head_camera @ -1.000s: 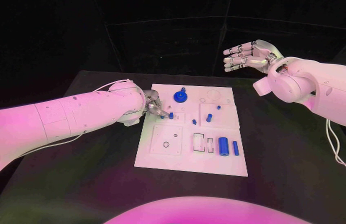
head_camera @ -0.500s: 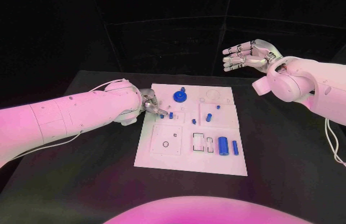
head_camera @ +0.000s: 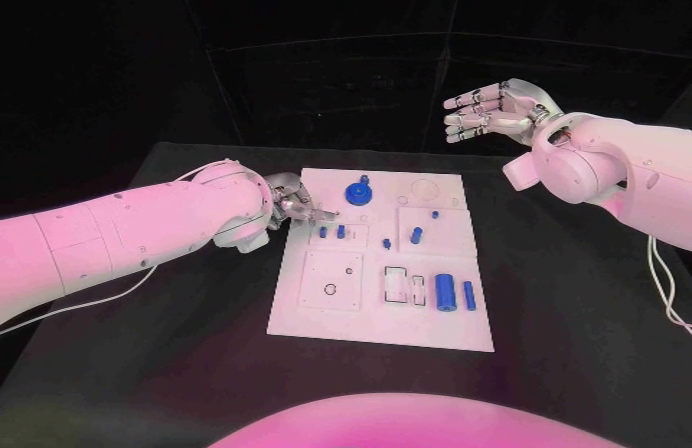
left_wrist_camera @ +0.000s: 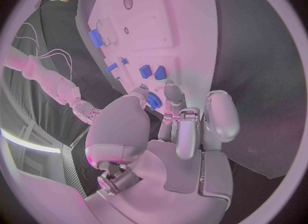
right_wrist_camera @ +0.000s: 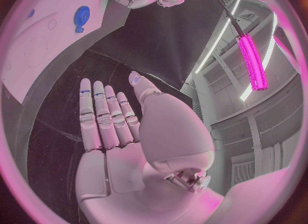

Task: Assemble the parts on the task board

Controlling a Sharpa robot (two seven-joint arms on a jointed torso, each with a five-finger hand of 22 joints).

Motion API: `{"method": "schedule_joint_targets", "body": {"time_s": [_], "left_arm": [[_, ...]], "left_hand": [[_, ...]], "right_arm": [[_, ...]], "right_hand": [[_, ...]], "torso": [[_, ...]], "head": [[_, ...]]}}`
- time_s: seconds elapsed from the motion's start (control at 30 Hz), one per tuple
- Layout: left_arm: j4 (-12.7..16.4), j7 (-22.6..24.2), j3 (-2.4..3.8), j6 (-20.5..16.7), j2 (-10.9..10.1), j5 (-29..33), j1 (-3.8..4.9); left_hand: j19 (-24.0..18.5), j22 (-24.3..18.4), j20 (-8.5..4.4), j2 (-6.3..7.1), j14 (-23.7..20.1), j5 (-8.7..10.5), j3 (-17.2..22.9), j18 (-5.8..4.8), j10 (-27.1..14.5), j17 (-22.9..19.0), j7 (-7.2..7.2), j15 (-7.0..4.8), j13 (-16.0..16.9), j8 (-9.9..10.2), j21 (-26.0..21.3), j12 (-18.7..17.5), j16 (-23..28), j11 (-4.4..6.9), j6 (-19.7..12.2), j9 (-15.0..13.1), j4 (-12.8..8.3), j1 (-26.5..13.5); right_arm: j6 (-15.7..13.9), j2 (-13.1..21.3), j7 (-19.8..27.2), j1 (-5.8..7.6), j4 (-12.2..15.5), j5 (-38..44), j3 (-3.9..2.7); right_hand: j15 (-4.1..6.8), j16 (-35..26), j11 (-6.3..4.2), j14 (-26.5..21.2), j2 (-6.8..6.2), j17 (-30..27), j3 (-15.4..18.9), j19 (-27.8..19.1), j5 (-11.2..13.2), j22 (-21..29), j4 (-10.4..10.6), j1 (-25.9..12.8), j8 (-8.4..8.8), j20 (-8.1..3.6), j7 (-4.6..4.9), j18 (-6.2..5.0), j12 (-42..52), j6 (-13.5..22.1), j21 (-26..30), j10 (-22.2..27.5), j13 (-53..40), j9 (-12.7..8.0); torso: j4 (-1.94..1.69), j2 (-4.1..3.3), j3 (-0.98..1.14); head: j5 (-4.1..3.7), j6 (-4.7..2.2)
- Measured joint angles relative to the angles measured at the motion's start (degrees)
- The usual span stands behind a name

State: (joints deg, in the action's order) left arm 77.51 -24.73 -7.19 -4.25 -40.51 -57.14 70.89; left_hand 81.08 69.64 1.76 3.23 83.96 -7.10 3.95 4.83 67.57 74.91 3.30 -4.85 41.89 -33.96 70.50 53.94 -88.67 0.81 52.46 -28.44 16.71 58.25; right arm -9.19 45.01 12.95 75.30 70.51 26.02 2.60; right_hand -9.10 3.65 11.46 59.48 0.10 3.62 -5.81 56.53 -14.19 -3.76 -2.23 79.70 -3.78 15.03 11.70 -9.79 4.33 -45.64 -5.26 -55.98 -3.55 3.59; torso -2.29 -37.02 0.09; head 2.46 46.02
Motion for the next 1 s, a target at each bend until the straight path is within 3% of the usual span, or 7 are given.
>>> {"method": "schedule_joint_targets", "body": {"time_s": [0.13,0.27,0.37,0.43,0.67,0.8,1.0], "left_arm": [[0.2,2.7,0.02,-2.3,-0.3,2.7,0.09],[0.1,6.1,0.02,-4.7,-0.5,5.0,0.19],[-0.2,10.5,0.02,-5.8,-0.4,7.1,0.29],[-0.4,14.2,0.02,-6.3,-0.2,8.9,0.40],[-0.4,27.3,0.00,-7.4,1.8,11.3,0.54],[-0.4,32.8,0.02,-7.6,3.1,7.4,0.57],[-0.9,36.6,0.03,-6.6,5.3,-3.3,0.72]], "left_hand": [[-1.9,-3.3,0.66,-0.98,0.0,0.00,-1.7,0.01,-3.2,0.0,0.88,1.01,-3.7,0.0,-3.6,-2.9,1.5,-0.83,-1.9,0.5,0.0,1.0],[-5.8,-9.7,1.52,-2.24,0.1,-0.06,-1.7,1.98,-6.9,0.0,2.22,2.18,-5.5,1.1,-10.6,-4.9,5.3,-2.13,-4.9,2.0,-1.2,7.1],[-13.6,-21.2,2.54,-3.64,-3.3,-0.25,1.2,4.71,-12.8,-7.1,4.13,3.63,-8.1,2.9,-23.7,-8.9,13.3,-3.74,-7.2,3.7,-4.3,15.7],[-15.5,-23.9,3.23,-3.81,-5.7,-0.25,3.1,4.92,-15.6,-11.3,4.80,4.21,-10.0,4.0,-27.1,-11.5,16.7,-4.49,-7.9,4.8,-6.2,20.0],[-18.8,-27.9,5.30,-0.09,-16.5,-0.25,7.5,4.90,-19.4,-28.7,6.64,6.34,-18.9,9.3,-33.0,-20.8,31.1,-6.77,-6.9,10.4,-10.6,27.4],[-18.8,-28.2,5.30,1.20,-16.0,-0.25,7.8,4.90,-19.7,-29.2,6.18,6.42,-22.2,11.3,-33.2,-23.9,30.9,-7.08,-5.3,12.6,-11.8,28.4],[-15.6,-28.1,5.42,2.83,-9.8,-0.25,6.6,4.91,-19.9,-22.0,5.58,6.21,-26.3,14.0,-32.0,-27.0,23.2,-7.05,-2.5,15.4,-12.8,27.2]], "right_arm": [[0.0,0.0,0.0,0.00,0.0,0.0,0.00],[0.0,-0.1,0.0,0.00,-0.1,0.0,0.00],[0.0,0.0,0.0,0.00,-0.1,0.1,0.00],[0.0,0.0,0.0,0.00,-0.1,0.1,0.00],[0.0,-0.2,0.0,-0.01,-0.1,0.4,0.00],[0.0,-0.3,0.0,-0.01,-0.1,0.6,0.00],[0.0,-0.4,0.0,-0.01,-0.2,0.8,0.00]], "right_hand": [[0.00,0.0,0.00,0.0,0.00,0.0,0.0,0.0,0.0,0.0,0.0,0.0,0.00,0.00,0.00,0.00,0.0,0.0,0.0,0.0,0.0,0.0],[0.00,0.0,0.00,0.0,0.00,0.0,0.0,0.0,0.0,0.0,0.0,0.0,0.00,0.00,0.00,0.00,0.0,0.0,0.0,0.0,0.0,0.0],[0.00,0.0,0.00,0.0,0.00,0.0,0.0,0.0,-0.2,0.0,0.0,0.0,0.00,0.00,0.00,0.00,0.0,0.0,0.0,0.0,0.0,0.0],[0.00,0.0,0.00,0.0,0.00,0.0,0.0,0.0,-0.2,0.0,0.0,0.0,0.00,-0.01,0.00,0.00,0.0,0.0,0.2,0.0,0.0,0.0],[0.00,0.0,0.00,0.0,0.31,0.0,-0.2,0.4,-0.2,0.0,-0.7,0.3,0.00,-0.35,0.49,-0.01,0.0,-2.1,0.6,0.0,0.0,0.2],[0.00,0.0,0.00,0.0,0.31,0.0,-0.2,0.4,-0.2,0.0,-0.7,0.3,0.00,-0.41,0.49,0.00,0.0,-2.1,0.6,0.0,0.0,0.2],[0.00,0.0,0.00,0.0,0.31,0.0,-0.2,0.6,-0.2,0.0,-0.7,0.3,0.00,-0.21,0.49,0.00,0.0,-2.1,0.6,0.0,0.0,0.2]], "torso": [[-0.04,0.00,0.02],[-0.04,-0.01,0.04],[-0.01,-0.01,0.08],[0.01,-0.03,0.09],[0.09,-0.04,0.06],[0.13,-0.07,0.06],[0.15,-0.08,0.06]], "head": [[-0.01,-0.14],[-0.04,-0.29],[-0.26,-0.44],[-0.51,-0.57],[-1.49,-0.86],[-1.94,-1.05],[-2.43,-1.19]]}}
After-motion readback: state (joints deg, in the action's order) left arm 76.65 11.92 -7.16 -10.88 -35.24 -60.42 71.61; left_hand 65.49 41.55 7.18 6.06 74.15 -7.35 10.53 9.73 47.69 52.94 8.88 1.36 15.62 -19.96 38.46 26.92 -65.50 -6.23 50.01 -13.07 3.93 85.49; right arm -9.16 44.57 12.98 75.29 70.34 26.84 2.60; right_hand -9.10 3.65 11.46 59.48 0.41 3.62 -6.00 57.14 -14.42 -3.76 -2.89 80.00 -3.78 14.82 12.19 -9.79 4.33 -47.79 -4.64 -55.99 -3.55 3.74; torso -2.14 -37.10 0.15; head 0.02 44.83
